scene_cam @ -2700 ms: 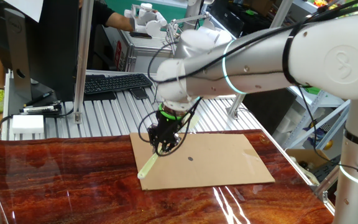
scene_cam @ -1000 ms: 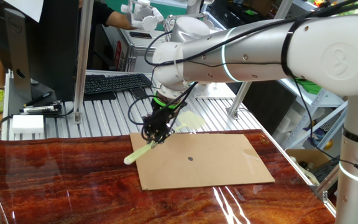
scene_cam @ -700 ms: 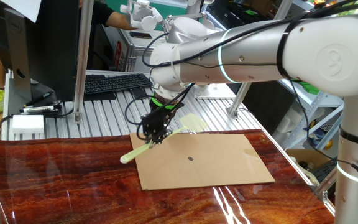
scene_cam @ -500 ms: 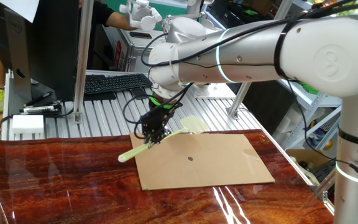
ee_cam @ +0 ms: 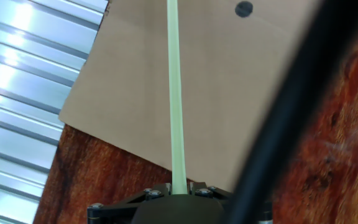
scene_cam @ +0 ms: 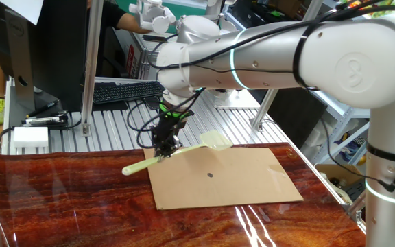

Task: Swat with a flyswatter

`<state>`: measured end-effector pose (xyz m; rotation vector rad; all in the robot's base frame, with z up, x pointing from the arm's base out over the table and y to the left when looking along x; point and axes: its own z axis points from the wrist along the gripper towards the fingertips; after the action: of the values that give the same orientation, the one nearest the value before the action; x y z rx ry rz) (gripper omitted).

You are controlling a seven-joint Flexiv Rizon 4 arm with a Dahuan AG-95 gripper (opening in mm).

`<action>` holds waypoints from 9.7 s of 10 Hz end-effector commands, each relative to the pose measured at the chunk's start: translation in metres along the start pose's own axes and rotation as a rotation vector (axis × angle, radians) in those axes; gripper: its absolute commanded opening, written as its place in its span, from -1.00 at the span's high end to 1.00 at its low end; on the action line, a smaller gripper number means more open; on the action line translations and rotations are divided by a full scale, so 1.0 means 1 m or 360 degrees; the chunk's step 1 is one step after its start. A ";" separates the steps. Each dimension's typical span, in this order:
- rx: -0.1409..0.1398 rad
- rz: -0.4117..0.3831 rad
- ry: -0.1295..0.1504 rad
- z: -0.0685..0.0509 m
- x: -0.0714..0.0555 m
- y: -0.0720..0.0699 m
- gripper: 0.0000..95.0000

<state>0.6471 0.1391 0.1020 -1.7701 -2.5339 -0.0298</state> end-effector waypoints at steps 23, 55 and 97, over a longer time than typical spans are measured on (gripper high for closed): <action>0.0015 0.0000 -0.0006 -0.002 -0.001 0.012 1.00; 0.0021 0.0067 -0.0062 -0.001 0.048 -0.075 1.00; -0.0064 -0.0235 0.0074 0.006 0.052 -0.064 1.00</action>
<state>0.5684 0.1661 0.0994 -1.5661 -2.6472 -0.1324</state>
